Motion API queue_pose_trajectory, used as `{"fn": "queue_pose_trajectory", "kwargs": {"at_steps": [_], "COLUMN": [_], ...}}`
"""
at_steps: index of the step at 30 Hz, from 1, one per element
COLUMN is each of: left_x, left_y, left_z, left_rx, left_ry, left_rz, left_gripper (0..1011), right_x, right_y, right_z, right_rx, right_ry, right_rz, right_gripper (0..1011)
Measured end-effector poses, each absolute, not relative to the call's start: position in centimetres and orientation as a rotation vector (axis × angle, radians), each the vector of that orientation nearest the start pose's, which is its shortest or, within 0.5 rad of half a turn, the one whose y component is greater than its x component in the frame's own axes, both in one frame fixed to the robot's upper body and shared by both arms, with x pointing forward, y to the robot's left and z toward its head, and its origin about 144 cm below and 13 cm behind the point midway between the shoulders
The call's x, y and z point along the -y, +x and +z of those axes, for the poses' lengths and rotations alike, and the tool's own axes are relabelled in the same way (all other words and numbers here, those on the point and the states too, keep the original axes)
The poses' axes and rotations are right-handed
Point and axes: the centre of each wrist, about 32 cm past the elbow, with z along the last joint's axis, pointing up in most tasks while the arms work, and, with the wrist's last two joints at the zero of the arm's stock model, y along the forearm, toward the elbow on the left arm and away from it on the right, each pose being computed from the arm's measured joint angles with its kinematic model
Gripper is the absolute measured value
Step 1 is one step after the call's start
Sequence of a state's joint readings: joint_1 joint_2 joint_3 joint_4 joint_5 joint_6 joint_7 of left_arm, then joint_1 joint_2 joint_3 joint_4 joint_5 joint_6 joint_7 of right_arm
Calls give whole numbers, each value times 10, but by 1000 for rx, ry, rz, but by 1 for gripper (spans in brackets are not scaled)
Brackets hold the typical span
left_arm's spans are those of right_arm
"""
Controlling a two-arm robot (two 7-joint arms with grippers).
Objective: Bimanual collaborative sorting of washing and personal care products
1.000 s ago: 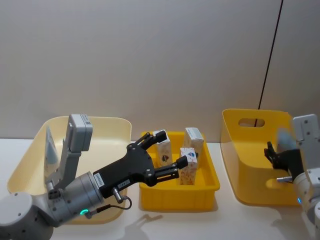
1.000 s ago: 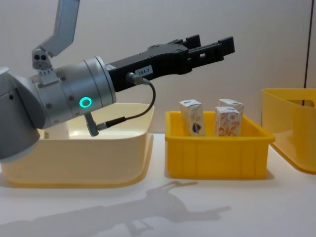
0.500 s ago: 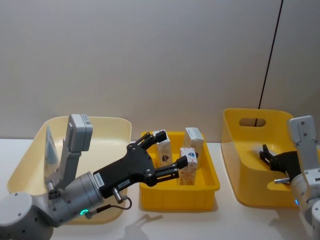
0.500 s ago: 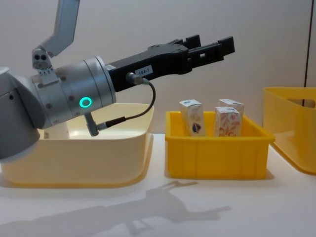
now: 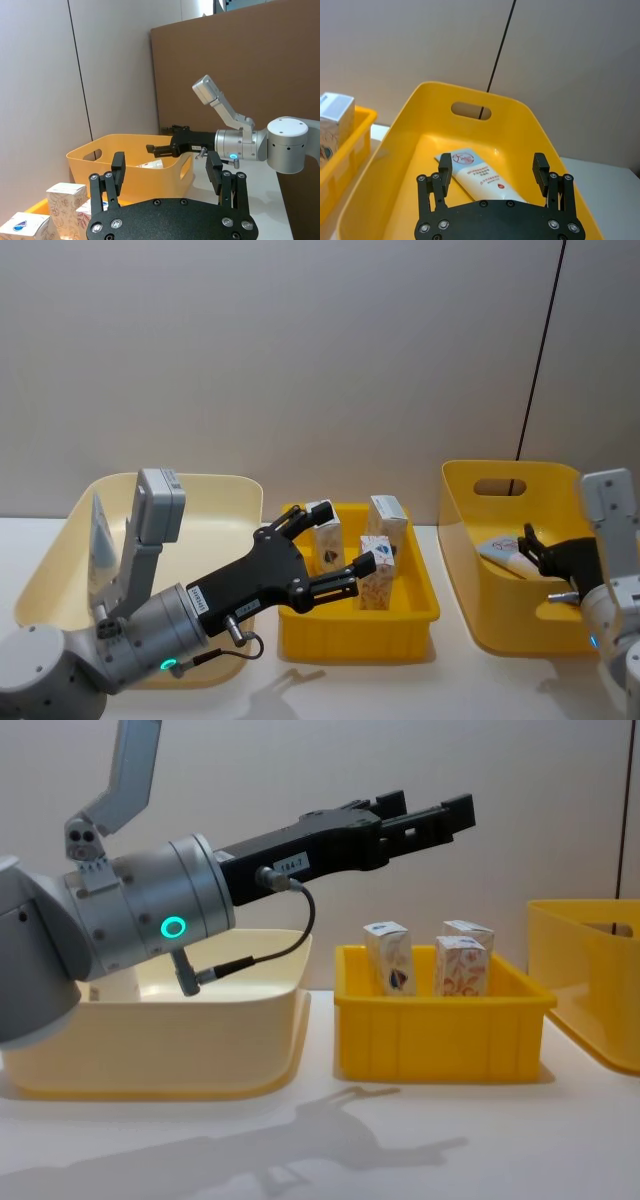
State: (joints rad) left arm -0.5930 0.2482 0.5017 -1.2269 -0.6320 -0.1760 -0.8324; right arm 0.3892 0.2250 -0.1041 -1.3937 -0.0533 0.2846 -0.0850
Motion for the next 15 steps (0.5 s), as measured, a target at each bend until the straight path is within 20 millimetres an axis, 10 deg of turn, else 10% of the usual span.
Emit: {"fn": "queue_pose_trajectory", "kwargs": {"at_steps": [15], "left_x": [-184], "left_y": [594], "left_z": [1237], "left_rx": [147], "left_ry": [-287], "left_rz": [376], "left_gripper": [1004], "right_x": [276], "right_y": [557], "right_z": [1245], "right_rx": [266], "right_ry": [-102], "right_rz": [-1644], "right_gripper": [1001]}}
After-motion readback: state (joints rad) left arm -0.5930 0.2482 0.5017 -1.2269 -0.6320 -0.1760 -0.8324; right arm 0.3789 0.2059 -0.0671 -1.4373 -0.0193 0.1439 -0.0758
